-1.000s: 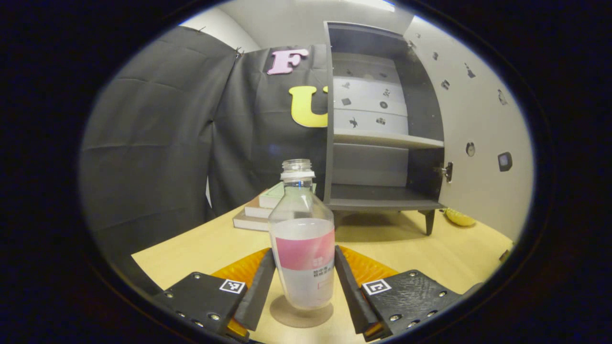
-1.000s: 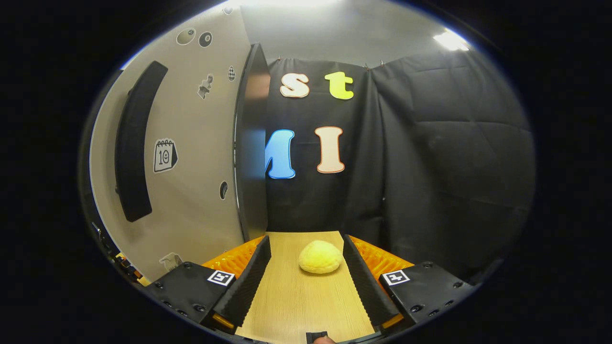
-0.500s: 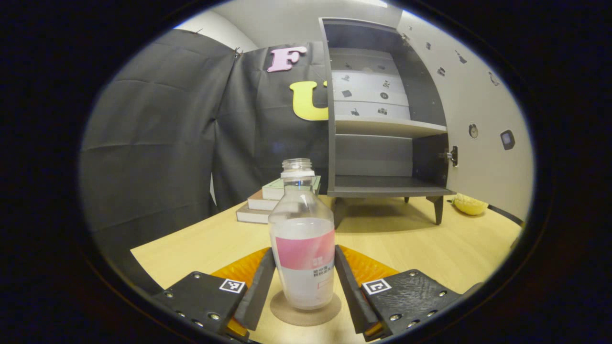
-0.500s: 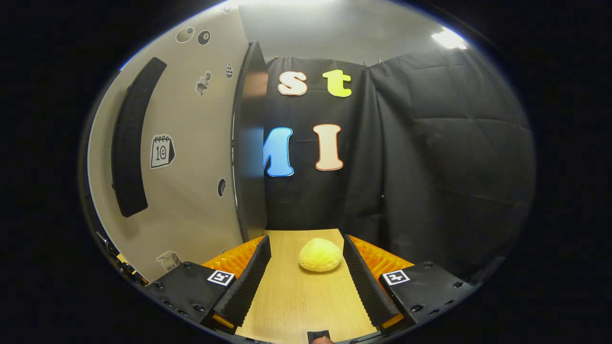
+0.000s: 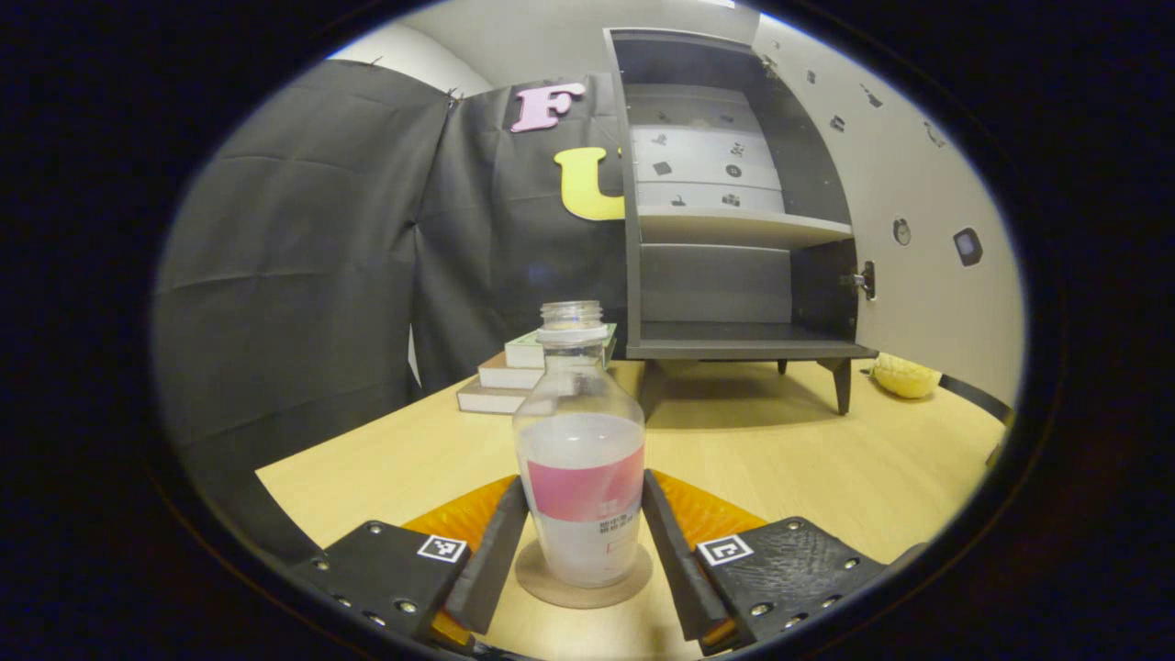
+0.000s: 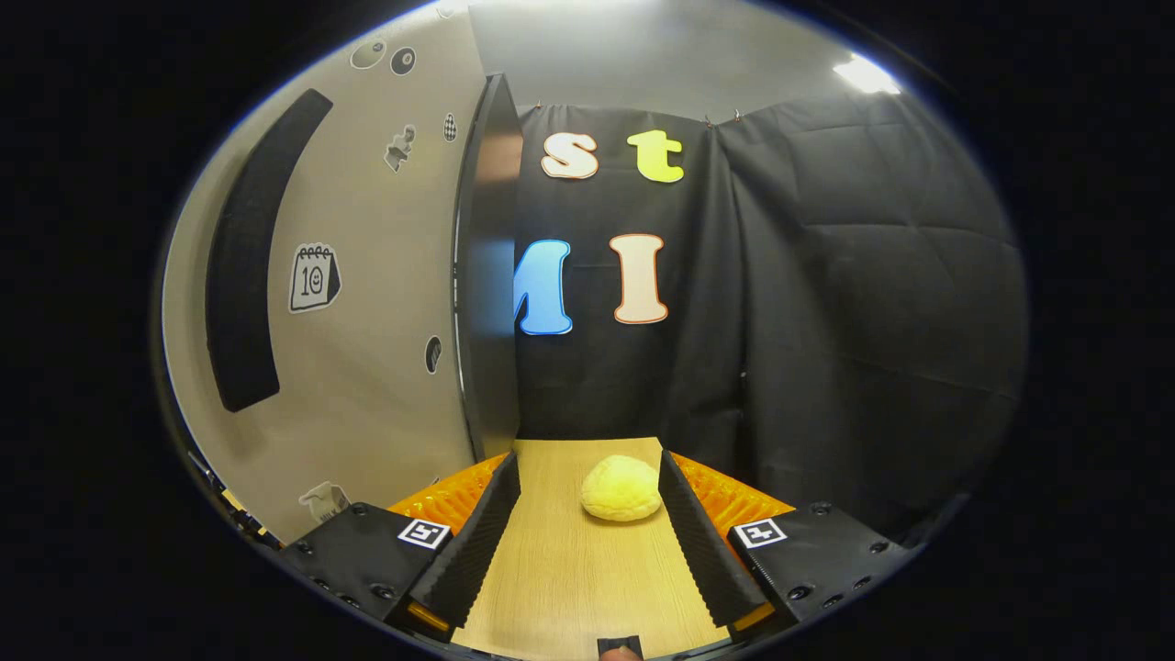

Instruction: Open the cabinet door with the right hand, grasp the bottle in the cabinet with the left hand and place it on the coaster, then close the cabinet door with the right hand.

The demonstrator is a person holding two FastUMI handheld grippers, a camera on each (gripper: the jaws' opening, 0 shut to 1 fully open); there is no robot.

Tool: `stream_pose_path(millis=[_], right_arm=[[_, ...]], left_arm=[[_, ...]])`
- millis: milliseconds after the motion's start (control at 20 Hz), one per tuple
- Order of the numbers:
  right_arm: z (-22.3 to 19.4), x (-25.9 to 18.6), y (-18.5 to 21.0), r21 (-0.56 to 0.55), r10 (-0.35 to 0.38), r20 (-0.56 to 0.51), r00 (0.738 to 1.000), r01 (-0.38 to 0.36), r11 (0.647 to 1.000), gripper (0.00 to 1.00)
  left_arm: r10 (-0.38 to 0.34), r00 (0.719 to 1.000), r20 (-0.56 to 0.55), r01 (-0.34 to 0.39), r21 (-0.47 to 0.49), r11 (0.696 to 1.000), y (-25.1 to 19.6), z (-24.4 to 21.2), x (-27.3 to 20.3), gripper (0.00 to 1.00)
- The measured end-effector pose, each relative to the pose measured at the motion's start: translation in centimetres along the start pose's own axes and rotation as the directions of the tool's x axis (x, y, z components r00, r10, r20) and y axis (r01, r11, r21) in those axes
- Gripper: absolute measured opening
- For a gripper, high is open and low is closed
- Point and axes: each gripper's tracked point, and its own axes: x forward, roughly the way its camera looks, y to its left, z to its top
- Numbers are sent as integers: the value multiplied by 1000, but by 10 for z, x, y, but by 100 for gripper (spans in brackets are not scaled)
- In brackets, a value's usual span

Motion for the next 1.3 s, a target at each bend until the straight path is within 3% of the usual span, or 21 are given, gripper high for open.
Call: stream_pose_path(millis=[150,350,500,800,850,900,1000,1100,1150,1300], right_arm=[[0,2,1,10,8,2,1000,-8,1000,96],[2,4,-1,38,17,9,1000,-17,999,96],[2,7,-4,62,25,9,1000,-26,998,96],[20,8,-12,101,52,38,998,-55,993,96],[27,7,-12,109,65,44,997,-69,992,96],[33,7,-10,116,81,51,995,-86,990,93],[49,6,-6,114,118,59,991,-124,986,98],[63,5,2,99,155,60,986,-161,982,93],[69,3,8,90,174,58,983,-179,980,98],[87,-1,27,45,227,65,972,-231,972,98]], left_arm=[[34,999,-7,-34,20,999,6,8,-5,78],[24,999,37,-25,35,999,2,38,-14,75],[34,997,62,-38,61,997,4,61,-22,78],[41,992,117,-48,60,997,-1,140,-47,80],[41,991,131,-49,62,997,-1,158,-51,75],[44,988,146,-54,60,997,-3,177,-56,75],[47,983,178,-58,56,997,-7,215,-63,75],[38,979,201,-51,59,997,-12,247,-70,75],[27,978,206,-41,65,997,-16,260,-70,75],[18,974,228,-40,95,995,-20,289,-67,77]])
